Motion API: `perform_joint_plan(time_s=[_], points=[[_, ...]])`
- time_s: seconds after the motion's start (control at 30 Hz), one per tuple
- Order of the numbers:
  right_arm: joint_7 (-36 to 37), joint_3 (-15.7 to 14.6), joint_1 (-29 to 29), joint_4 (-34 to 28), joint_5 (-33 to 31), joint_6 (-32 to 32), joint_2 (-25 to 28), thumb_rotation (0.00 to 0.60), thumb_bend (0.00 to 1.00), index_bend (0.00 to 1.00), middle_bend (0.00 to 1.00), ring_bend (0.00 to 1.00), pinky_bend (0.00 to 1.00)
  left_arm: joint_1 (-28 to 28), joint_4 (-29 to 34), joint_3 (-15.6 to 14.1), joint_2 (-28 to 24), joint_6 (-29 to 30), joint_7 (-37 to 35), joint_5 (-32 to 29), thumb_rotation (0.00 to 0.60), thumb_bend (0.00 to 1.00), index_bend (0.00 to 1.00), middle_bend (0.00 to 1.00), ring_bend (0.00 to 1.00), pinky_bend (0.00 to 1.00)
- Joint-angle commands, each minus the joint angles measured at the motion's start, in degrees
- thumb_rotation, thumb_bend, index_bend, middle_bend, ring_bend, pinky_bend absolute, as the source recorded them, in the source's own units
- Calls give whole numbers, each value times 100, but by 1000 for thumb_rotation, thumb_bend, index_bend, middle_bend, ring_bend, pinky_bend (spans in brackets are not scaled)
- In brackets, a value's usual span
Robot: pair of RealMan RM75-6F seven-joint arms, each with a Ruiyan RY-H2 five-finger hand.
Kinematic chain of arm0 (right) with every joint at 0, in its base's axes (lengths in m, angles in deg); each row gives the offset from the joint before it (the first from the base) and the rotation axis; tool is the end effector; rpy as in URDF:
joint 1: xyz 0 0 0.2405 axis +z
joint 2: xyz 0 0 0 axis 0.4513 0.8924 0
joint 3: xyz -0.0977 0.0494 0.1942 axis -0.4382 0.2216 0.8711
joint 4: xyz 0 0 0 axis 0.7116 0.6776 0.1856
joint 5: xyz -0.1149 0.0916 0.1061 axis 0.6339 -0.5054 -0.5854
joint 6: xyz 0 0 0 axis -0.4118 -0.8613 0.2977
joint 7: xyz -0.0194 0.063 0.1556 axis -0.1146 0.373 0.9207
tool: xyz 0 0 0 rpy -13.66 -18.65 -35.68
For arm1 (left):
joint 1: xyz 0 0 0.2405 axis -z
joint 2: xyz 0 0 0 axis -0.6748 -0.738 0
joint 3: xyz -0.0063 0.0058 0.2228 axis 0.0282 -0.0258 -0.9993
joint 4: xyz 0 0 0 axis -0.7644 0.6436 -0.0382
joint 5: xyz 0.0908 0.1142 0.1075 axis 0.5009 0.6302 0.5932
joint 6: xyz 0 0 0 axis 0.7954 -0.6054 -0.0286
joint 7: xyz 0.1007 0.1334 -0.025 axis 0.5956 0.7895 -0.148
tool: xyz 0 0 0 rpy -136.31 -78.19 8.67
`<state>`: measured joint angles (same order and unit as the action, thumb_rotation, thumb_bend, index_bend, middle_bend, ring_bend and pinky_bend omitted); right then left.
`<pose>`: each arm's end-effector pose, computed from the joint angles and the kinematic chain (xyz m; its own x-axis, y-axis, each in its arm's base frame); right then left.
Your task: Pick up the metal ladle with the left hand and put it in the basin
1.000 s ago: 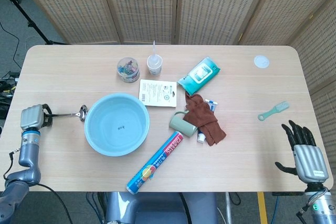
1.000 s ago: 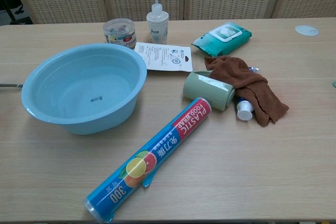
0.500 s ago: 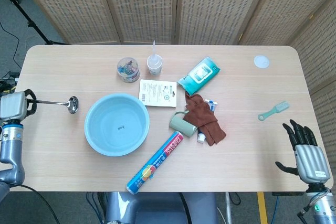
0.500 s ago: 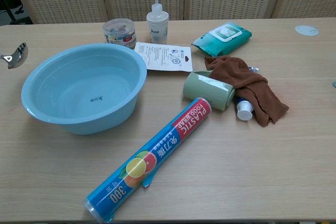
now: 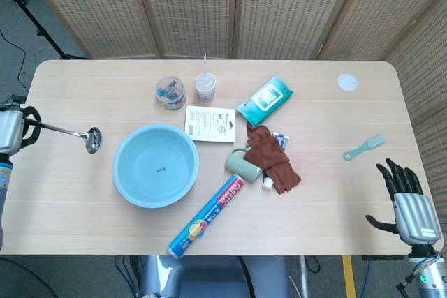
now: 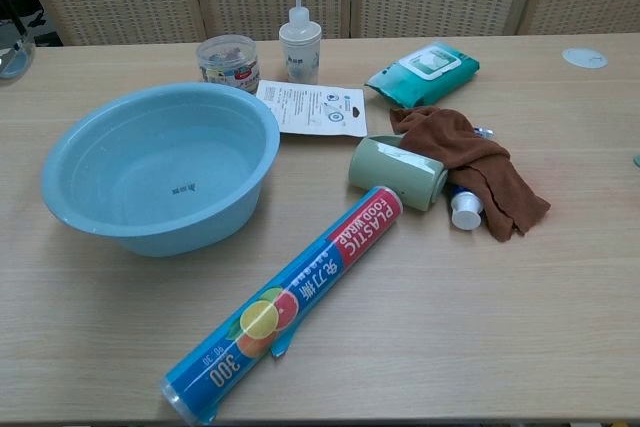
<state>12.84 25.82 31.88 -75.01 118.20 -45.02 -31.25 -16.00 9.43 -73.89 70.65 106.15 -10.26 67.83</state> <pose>-0.2553 -0.2021 0.1707 0.3384 -0.0529 0.9395 -0.9404 0.0170 0.3397 -0.2889 0.3538 0.1870 0.5330 -0.0208 0.8458 0.8459 0.0362 -0.5321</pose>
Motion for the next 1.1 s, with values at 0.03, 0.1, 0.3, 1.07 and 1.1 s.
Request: perform_joint_plan(time_s=[0.03,0.1,0.3,1.07,1.1], points=[[58,21,-1,-5,-14,-8,34,600,0,0,0,0,0,237,952,28,-293,-85,773,-9,600,407,853,932,804,838],[96,27,1,-6,-21,-1,52,600,0,0,0,0,0,384,1132,54,-216,-221,1063,-126,600,407,855,932,804,838],[228,62,4,-2,-68,9,113,600,0,0,0,0,0,905,1637,131,157,-621,2165,-673,600,407,859,932,804,838],[644,161,-15,-24,-199,14,311,600,0,0,0,0,0,2444,1625,-290,1553,-331,6157,-2734,600,399,867,932,803,838],[659,161,-13,-25,-199,20,316,600,0,0,0,0,0,2482,1630,-300,1591,-291,6276,-2818,600,398,867,932,803,838]])
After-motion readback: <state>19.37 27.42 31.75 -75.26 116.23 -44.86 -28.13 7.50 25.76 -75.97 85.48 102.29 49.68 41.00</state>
